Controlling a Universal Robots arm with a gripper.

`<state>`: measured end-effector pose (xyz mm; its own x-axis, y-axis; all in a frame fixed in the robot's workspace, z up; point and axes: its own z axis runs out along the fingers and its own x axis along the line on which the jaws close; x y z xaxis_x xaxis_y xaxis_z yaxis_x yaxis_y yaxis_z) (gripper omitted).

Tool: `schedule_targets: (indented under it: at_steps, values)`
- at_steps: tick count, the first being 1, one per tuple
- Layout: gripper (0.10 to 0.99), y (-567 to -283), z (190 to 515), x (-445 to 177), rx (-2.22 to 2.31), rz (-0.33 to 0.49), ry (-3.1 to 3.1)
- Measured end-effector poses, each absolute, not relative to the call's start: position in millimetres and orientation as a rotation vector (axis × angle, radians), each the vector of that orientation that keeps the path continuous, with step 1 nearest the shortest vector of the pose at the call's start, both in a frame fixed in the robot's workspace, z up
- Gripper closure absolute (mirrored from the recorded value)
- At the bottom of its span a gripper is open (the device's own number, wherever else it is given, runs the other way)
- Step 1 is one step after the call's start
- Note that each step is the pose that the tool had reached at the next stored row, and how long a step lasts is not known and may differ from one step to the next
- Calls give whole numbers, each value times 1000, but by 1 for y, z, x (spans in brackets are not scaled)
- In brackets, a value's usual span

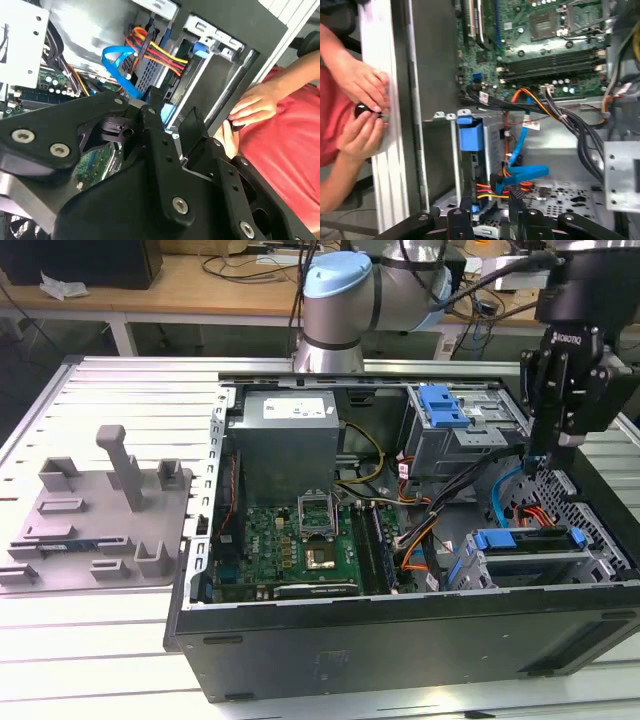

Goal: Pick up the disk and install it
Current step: 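Insert the second disk wire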

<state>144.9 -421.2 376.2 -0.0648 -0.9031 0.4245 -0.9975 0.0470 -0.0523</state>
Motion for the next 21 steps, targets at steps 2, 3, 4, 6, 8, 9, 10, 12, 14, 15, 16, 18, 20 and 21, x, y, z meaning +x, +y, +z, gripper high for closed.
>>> schedule_targets:
  at_steps: [2,3,4,6,8,9,10,12,14,15,16,18,20,21]
  values:
    - [663,-421,372,137,1888,490,-2074]
    - [663,-421,372,137,1877,488,-2082]
    - [663,-421,371,137,1867,486,-2089]
    - [663,-419,371,137,1854,483,-2099]
    - [663,-412,371,137,1852,484,-2100]
    - [663,-407,371,137,1850,487,-2098]
    - [663,-407,371,137,1849,489,-2096]
    - [663,-407,371,137,1845,492,-2091]
    - [663,-407,371,137,1837,494,-2077]
    - [663,-407,371,137,1835,494,-2073]
    - [663,-407,371,138,1836,493,-2073]
    - [663,-407,370,141,1835,494,-2073]
    - [663,-407,369,141,1835,493,-2072]
    - [663,-407,369,141,1834,492,-2072]
